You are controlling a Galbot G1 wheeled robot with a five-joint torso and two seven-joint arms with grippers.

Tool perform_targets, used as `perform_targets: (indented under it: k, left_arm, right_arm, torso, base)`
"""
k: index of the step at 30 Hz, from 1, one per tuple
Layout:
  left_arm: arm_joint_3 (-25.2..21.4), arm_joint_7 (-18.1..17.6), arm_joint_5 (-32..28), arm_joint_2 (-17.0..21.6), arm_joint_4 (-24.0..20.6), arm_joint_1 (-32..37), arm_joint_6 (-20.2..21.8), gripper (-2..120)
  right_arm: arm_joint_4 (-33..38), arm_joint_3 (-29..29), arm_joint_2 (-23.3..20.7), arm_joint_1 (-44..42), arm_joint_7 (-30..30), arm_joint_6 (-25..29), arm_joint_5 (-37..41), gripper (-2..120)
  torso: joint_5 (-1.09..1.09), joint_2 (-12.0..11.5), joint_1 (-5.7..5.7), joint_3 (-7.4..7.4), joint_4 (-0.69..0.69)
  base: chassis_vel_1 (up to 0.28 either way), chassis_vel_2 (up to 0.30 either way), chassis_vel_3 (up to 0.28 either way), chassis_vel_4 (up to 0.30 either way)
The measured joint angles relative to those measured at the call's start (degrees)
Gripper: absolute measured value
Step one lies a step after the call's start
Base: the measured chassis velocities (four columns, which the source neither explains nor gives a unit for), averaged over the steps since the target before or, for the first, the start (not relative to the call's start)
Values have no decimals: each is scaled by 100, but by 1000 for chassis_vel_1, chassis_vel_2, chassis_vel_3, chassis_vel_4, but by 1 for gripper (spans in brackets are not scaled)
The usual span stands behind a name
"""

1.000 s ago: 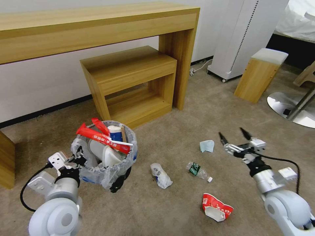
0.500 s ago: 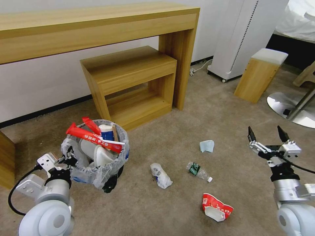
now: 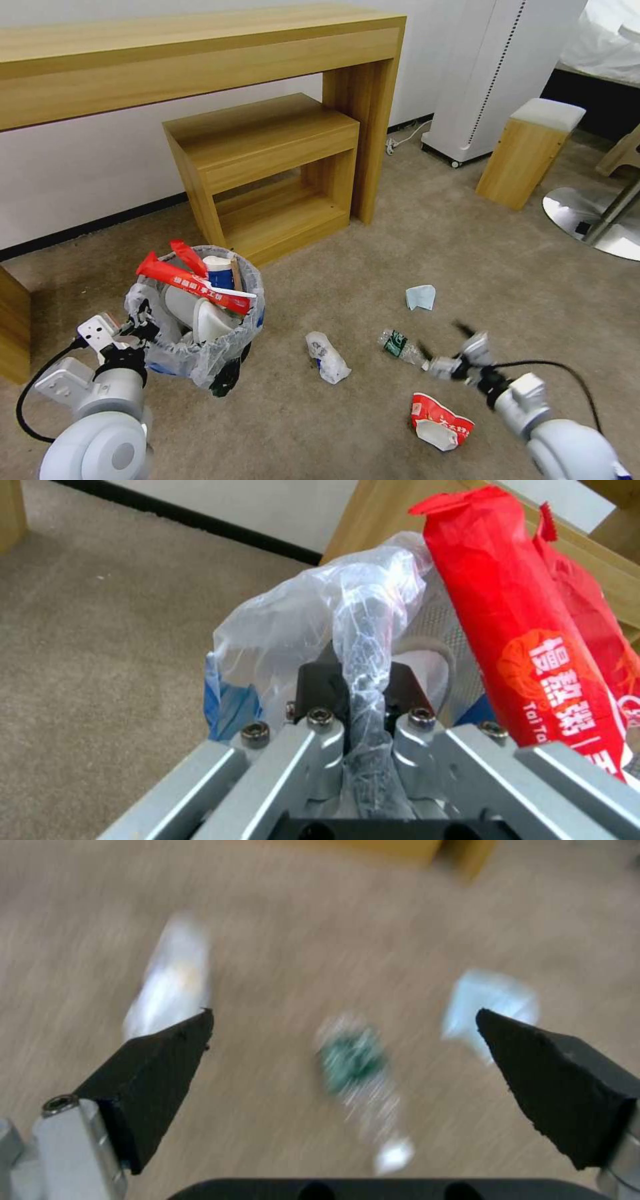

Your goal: Pick up the trash bin and place the garbage on the floor into it.

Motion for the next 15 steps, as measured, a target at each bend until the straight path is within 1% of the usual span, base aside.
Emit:
perform_targets:
  k: [1,2,4,5,6,8,9,10,11,13,15]
  left_arm:
    - [-39,-8,-3,22,-2,-1,-3,3]
    - [-39,-8,-3,22,-2,-1,-3,3]
    - [-62,-19,-10,34,-2,-7,-3,3]
    - [-63,-22,-12,34,-2,-14,-3,3]
    - [-63,-22,-12,34,-2,-14,-3,3]
    - [-38,-25,-9,15,-1,-20,-5,3]
    - [0,-29,17,-3,4,-20,-11,3]
    - [31,-30,46,-14,6,-21,-15,3]
    - [31,-30,46,-14,6,-21,-15,3]
    - [88,-37,98,-36,6,-32,-21,3]
    - [111,-44,116,-43,6,-40,-21,3]
  right_arm:
    - [-85,-166,-110,-12,3,-295,-106,100]
    - [-85,-166,-110,-12,3,-295,-106,100]
    - [-173,-252,-255,-64,-64,-489,-358,100]
    - [-224,-246,-317,-83,-204,-512,-511,100]
    - [-224,-246,-317,-83,-204,-512,-511,100]
    - [-358,-83,-419,-108,-833,-472,-807,100]
    - [-459,75,-439,-105,-1361,-349,-1022,100]
    - [-576,161,-440,-88,-1693,-227,-1178,100]
    - [-576,161,-440,-88,-1693,-227,-1178,100]
    - [-802,207,-413,-24,-1929,-107,-1346,100]
    - [-888,200,-393,9,-1956,-85,-1378,100]
  torso:
    - [0,0,0,0,0]
    - [0,0,0,0,0]
    - [-1,0,0,0,-1]
    - [-2,0,0,0,-2]
    - [-2,0,0,0,-2]
    - [-1,0,0,0,-1]
    - [-4,0,0,0,-1]
    - [-3,0,0,0,-1]
    - [-3,0,0,0,-1]
    - [-2,0,0,0,-2]
    - [-2,0,0,0,-2]
  base:
    - [0,0,0,0]
    - [0,0,0,0]
    - [0,0,0,0]
    - [0,0,0,0]
    - [0,0,0,0]
    - [0,0,0,0]
    - [0,0,0,0]
    - [0,0,0,0]
    - [0,0,0,0]
    - [0,0,0,0]
    - [0,0,0,0]
